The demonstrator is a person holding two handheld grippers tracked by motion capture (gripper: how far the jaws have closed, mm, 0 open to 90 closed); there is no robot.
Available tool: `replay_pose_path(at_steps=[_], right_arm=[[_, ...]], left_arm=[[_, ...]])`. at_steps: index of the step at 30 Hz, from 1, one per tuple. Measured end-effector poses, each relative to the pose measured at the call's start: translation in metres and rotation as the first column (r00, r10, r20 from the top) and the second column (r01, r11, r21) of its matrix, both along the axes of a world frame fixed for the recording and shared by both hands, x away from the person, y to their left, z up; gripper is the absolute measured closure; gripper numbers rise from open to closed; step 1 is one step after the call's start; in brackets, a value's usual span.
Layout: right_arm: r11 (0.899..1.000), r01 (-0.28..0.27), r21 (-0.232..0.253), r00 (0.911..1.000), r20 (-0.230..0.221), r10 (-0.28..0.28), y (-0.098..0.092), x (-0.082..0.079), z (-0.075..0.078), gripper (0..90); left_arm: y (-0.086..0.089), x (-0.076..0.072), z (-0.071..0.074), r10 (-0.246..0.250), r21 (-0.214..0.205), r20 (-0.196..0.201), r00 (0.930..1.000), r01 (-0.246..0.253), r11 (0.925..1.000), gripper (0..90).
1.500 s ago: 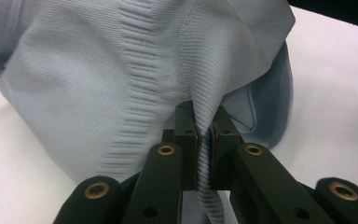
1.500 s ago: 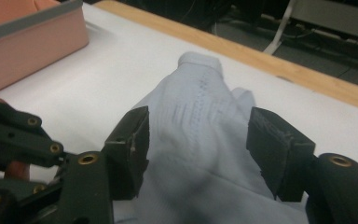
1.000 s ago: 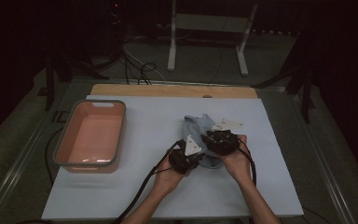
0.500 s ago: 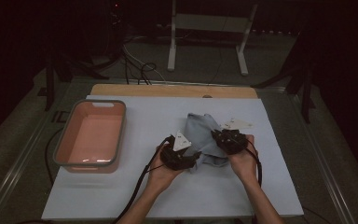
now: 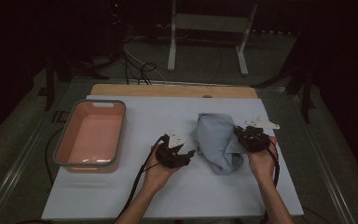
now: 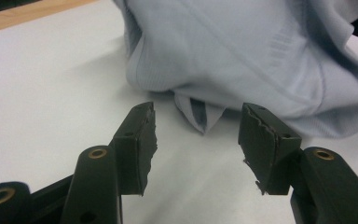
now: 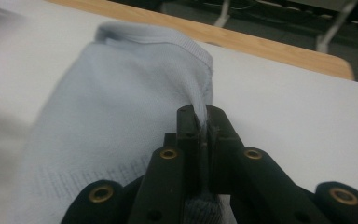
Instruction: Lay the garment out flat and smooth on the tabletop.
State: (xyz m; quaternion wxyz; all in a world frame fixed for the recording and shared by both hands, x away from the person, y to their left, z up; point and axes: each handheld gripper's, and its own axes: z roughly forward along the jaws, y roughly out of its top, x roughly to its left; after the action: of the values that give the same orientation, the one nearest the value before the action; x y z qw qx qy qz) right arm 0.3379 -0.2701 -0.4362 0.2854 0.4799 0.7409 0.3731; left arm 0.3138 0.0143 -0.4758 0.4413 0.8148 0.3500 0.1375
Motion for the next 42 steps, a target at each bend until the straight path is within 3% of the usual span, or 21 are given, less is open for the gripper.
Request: replay_pose_path(at_steps=[8, 16, 24, 31, 42], right_arm=[[0.997, 0.071, -0.003, 0.9974, -0.005, -0.071, -0.023, 0.000, -0.005, 85.5], [0.992, 0.130, 0.007, 0.9915, -0.009, -0.130, -0.043, -0.002, -0.010, 85.4], [0.990, 0.136, 0.020, 0.9905, -0.020, -0.136, -0.049, -0.005, -0.014, 85.2], [0.992, 0.123, 0.023, 0.9923, -0.015, -0.123, -0.048, -0.007, -0.013, 85.1], [0.992, 0.112, 0.057, 0.9936, -0.016, -0.112, -0.040, -0.007, -0.013, 85.0]], left_arm=[[-0.009, 0.003, -0.005, -0.014, 0.009, -0.017, 0.9998, 0.014, 0.9999, 48.0], [-0.031, 0.007, -0.015, -0.058, 0.052, -0.038, 0.9976, 0.060, 0.9969, 48.4], [-0.057, 0.015, -0.027, -0.090, 0.081, -0.072, 0.9934, 0.095, 0.9922, 47.0], [-0.074, 0.008, -0.031, -0.127, 0.101, -0.061, 0.9900, 0.133, 0.9860, 46.6], [-0.101, 0.014, -0.042, -0.076, 0.144, -0.049, 0.9959, 0.082, 0.9861, 37.7]])
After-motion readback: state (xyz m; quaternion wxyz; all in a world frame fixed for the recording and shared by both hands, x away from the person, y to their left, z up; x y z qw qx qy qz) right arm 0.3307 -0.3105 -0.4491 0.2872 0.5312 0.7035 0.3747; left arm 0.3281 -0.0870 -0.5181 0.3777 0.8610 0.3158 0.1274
